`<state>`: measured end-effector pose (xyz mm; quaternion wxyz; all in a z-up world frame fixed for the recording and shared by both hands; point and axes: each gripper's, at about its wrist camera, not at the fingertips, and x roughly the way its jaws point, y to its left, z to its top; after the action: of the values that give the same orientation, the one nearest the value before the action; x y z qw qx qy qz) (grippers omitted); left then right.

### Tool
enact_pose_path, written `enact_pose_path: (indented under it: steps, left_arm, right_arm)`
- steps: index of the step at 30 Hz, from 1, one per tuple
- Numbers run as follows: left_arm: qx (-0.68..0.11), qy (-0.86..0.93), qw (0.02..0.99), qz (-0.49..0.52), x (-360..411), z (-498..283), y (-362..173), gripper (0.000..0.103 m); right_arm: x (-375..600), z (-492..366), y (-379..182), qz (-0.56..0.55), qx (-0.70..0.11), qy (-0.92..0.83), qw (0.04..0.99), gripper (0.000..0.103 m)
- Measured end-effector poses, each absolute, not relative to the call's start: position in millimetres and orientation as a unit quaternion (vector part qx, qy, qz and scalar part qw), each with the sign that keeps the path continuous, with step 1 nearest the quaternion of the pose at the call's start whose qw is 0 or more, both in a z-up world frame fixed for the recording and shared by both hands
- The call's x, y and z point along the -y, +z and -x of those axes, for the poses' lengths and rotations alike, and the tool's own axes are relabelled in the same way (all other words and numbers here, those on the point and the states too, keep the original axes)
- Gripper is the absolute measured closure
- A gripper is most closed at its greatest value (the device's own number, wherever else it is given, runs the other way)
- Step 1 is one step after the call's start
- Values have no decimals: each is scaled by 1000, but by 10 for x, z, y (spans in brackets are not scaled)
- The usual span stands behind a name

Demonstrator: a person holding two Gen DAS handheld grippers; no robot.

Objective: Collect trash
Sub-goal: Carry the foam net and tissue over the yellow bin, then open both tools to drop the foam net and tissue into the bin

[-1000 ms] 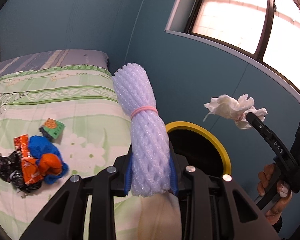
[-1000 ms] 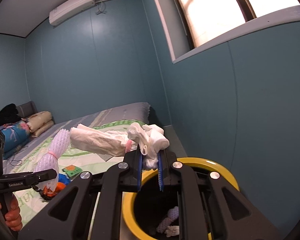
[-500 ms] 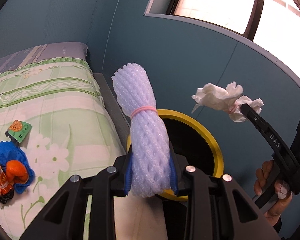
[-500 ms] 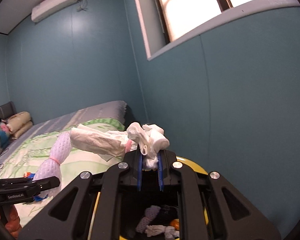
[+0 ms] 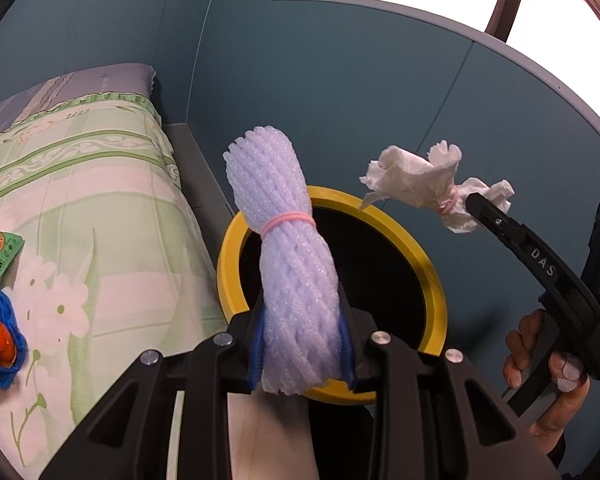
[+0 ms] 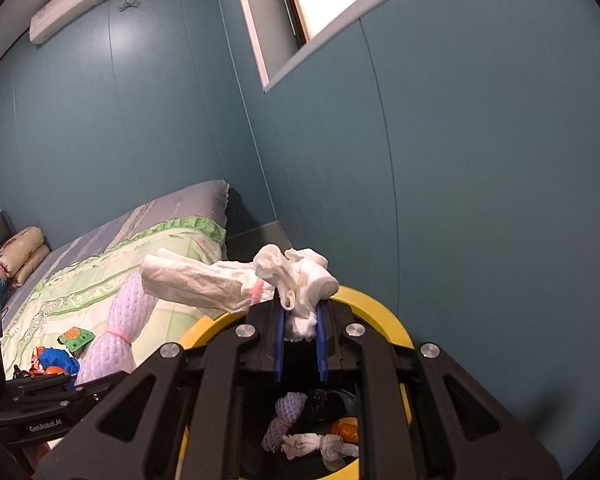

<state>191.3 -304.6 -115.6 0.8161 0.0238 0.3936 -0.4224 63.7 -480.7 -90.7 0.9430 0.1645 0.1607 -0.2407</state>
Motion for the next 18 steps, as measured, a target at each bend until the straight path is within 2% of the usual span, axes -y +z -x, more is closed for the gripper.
enact_pose_path:
  steps: [15,17,18]
  left_arm:
    - [-415,-422,805,-25,3199,-2047,-1349,75]
    - [-415,-423,805,-21,3191,-2059,-1357,74]
    - [-416,-424,804,-18,3185,-2063,-1359,70]
  right_arm:
    - [5041,-876,-1150,-204,-210,-246,924,91]
    - [5012,-866,-1167,-207,-213,-244,923,90]
    - [5014,-875,-1165,-210,-213,-242,923,90]
